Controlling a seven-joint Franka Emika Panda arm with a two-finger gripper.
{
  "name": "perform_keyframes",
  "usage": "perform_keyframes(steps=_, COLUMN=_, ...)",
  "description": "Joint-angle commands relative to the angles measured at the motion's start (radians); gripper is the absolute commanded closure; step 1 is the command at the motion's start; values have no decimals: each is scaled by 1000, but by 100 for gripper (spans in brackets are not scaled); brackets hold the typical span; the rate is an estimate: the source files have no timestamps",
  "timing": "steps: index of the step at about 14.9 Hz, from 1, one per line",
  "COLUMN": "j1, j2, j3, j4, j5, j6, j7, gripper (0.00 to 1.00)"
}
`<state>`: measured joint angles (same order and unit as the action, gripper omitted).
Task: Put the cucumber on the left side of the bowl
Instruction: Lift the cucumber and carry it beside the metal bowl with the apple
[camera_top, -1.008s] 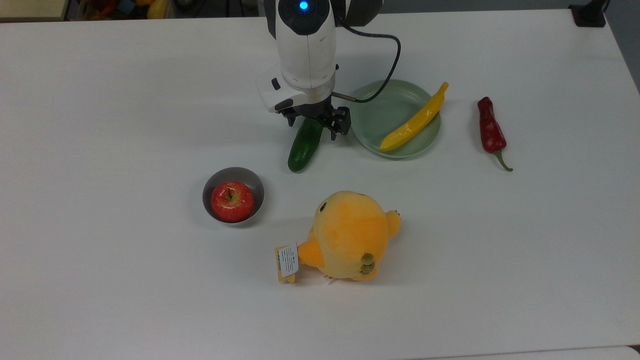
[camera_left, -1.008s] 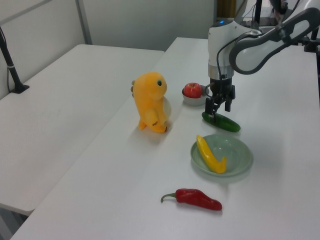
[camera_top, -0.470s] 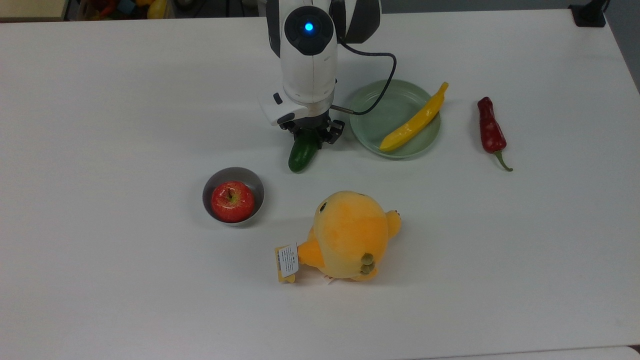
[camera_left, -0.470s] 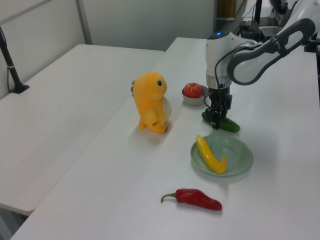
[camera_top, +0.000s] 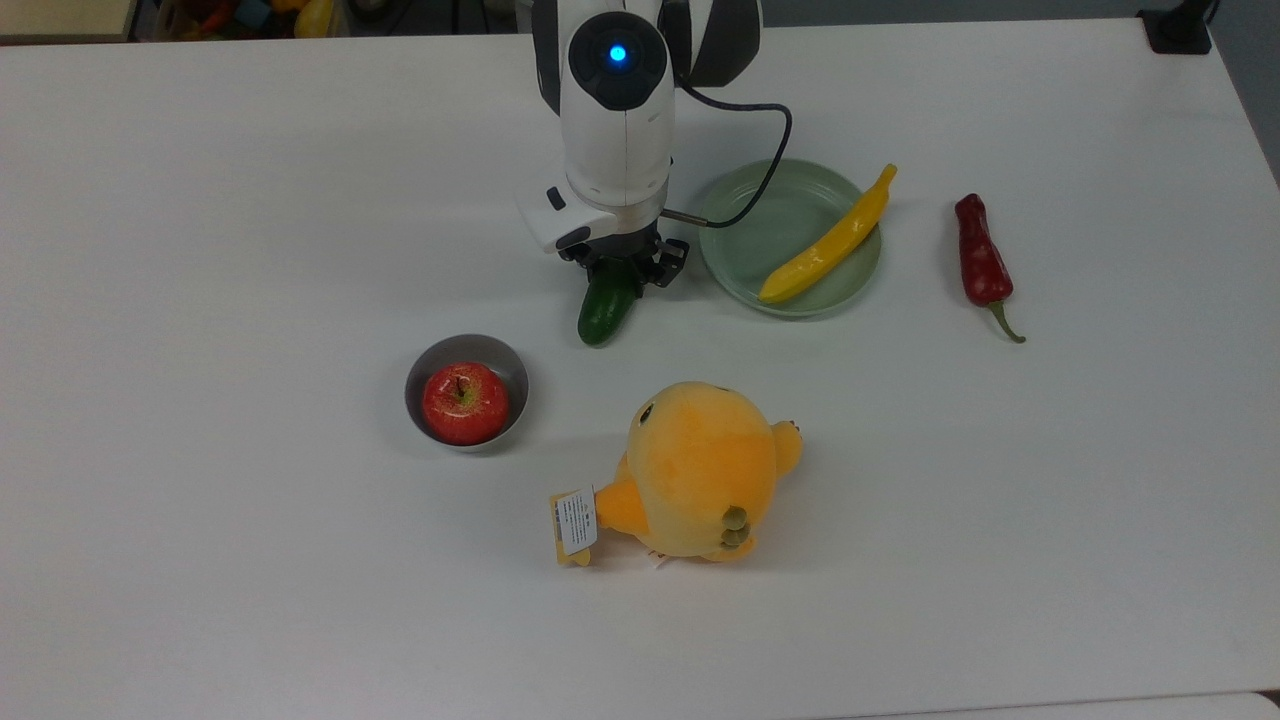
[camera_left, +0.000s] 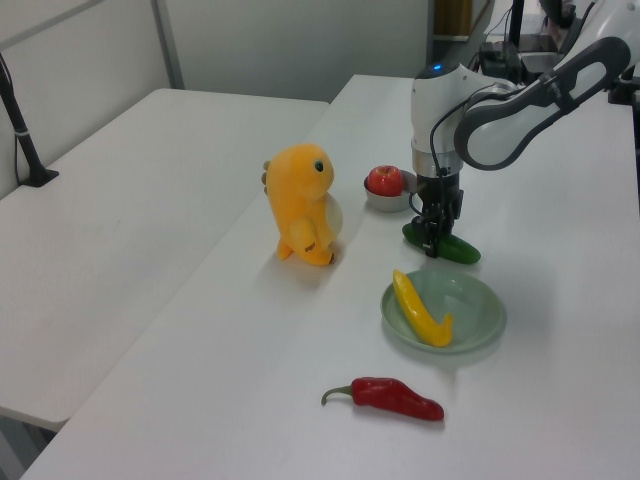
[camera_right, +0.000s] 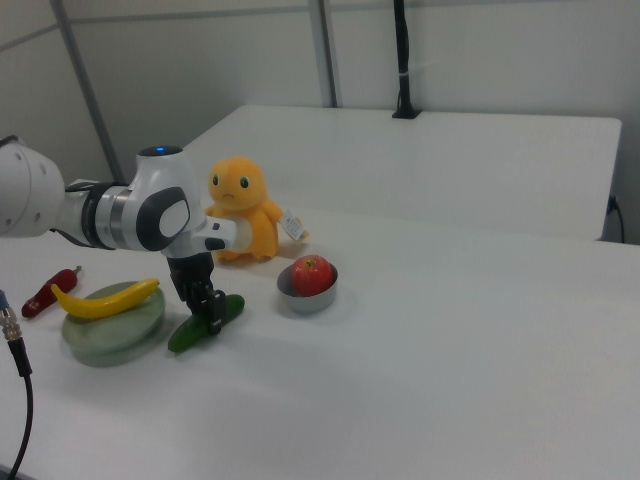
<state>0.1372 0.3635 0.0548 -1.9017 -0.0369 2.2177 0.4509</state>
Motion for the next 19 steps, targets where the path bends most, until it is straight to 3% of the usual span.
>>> perform_keyframes(steps=1, j1=-7, j2=-1, j3=10, j4=-2, j5=-9, j6=7, j7=-18, gripper=100)
perform_keyframes(steps=7, j1=-47, j2=-1, j3=10, j4=104, j5=3, j6=20, j7=-56, gripper=97)
perform_keyframes(steps=11, j1=-56, j2=-5, j3=8, j4=115, j5=-36, j6=19, j7=-408, gripper=94)
perform_keyframes(steps=12, j1=-56, j2=-3, j3=10, j4=115, j5=-53, j6=19, j7=-431, gripper=94)
perform_keyframes(steps=13, j1=-56, j2=-1, j3=8, j4=113, j5=-84, j6=20, j7=-432, gripper=94)
perform_keyframes(steps=19, j1=-57, j2=37, j3=10, j4=161, j5=-83, j6=23, j7=-420, gripper=94)
